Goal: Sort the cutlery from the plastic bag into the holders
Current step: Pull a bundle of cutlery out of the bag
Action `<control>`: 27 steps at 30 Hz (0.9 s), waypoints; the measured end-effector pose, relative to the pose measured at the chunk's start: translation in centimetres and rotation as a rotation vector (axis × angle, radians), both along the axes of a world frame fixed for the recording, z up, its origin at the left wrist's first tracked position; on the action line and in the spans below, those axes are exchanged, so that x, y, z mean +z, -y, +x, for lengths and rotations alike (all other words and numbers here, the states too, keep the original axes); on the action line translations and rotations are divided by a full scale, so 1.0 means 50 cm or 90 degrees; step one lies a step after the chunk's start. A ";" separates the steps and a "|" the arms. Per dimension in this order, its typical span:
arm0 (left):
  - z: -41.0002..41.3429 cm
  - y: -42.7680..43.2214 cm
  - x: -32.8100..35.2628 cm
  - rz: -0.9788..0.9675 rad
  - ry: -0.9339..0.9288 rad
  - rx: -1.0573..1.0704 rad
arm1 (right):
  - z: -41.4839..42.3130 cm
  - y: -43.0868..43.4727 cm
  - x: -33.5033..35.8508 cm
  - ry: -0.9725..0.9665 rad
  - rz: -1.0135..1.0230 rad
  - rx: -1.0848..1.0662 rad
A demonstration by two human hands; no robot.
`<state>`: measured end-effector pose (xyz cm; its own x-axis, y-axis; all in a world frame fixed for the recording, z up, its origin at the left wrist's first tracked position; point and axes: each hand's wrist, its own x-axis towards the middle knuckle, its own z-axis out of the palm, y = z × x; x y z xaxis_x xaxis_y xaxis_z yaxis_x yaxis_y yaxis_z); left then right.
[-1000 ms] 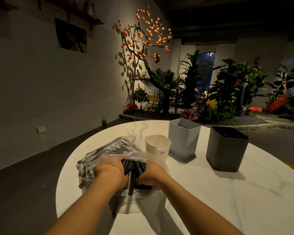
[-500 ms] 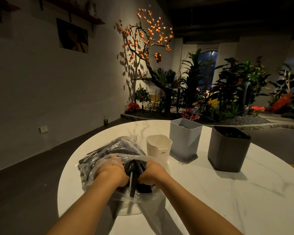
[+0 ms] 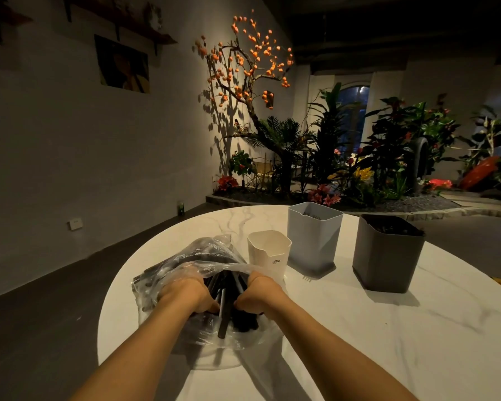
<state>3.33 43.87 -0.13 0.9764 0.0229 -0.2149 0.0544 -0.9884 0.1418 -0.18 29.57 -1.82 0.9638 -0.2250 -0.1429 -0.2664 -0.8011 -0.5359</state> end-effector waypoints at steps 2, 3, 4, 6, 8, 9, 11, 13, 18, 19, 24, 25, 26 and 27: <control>-0.002 0.000 0.002 -0.005 0.009 0.005 | -0.001 0.002 0.003 0.014 -0.004 0.000; -0.004 0.000 0.003 -0.008 0.009 0.008 | -0.002 0.004 0.004 0.021 -0.009 0.000; -0.004 0.000 0.002 -0.009 0.010 0.008 | -0.003 0.005 0.007 0.026 -0.012 0.001; -0.005 -0.002 0.001 -0.032 0.026 0.008 | -0.007 0.008 0.014 0.027 -0.003 0.005; -0.003 -0.002 0.005 -0.062 0.056 0.005 | -0.010 0.010 0.020 0.021 0.003 0.010; -0.001 -0.001 0.007 -0.068 0.070 0.003 | -0.010 0.011 0.021 0.018 0.011 0.011; 0.006 0.001 0.011 -0.064 0.080 -0.002 | -0.012 0.011 0.023 0.004 0.051 0.004; 0.011 0.002 0.013 -0.068 0.072 -0.021 | -0.013 0.010 0.025 -0.007 0.084 -0.002; 0.017 0.012 0.026 -0.177 0.006 -0.021 | -0.014 0.013 0.034 0.004 0.156 -0.009; 0.020 0.014 0.027 -0.229 -0.012 -0.007 | -0.013 0.013 0.035 0.001 0.166 -0.012; 0.018 0.025 0.020 -0.455 -0.061 0.051 | -0.014 0.011 0.044 -0.019 0.228 -0.019; 0.009 0.030 0.022 -0.485 -0.064 0.060 | -0.016 0.010 0.045 -0.022 0.239 -0.019; 0.000 0.035 0.023 -0.512 -0.067 0.066 | -0.018 0.009 0.048 -0.024 0.248 -0.019; -0.010 0.042 0.023 -0.538 -0.070 0.071 | -0.018 0.010 0.049 -0.025 0.254 -0.017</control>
<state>2.84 41.77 1.01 0.9506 -0.0928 -0.2963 0.2016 -0.5415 0.8162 -1.06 29.06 0.61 0.9505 -0.1697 -0.2601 -0.3106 -0.5243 -0.7929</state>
